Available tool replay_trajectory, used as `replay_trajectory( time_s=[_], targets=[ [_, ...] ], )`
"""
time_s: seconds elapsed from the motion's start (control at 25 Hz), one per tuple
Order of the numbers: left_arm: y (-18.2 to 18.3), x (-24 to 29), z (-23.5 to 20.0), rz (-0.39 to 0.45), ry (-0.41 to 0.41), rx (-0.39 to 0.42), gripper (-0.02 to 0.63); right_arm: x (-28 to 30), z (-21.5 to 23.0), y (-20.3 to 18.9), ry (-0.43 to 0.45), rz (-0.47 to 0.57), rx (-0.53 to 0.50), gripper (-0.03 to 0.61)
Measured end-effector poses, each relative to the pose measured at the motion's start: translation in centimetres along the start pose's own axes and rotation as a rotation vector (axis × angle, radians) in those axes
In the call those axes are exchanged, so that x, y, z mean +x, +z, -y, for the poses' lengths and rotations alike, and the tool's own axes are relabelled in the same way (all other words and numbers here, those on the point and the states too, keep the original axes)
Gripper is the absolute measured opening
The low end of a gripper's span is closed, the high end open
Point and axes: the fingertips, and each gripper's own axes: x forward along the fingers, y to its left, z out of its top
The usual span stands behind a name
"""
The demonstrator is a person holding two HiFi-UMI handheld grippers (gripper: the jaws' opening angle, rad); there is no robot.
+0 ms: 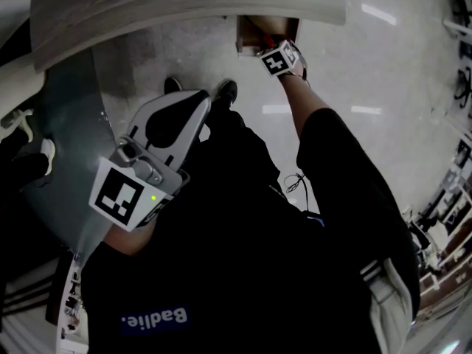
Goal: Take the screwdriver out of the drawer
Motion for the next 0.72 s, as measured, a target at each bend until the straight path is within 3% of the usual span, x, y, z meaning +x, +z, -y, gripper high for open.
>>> replay_trajectory(
  time_s=[0.72],
  targets=[
    [-1.2,-0.4,-0.2,-0.032,0.017,-0.022,0.002,2.2,0.7,-0.7,-0.048,-0.068,-0.079,0.120]
  ],
)
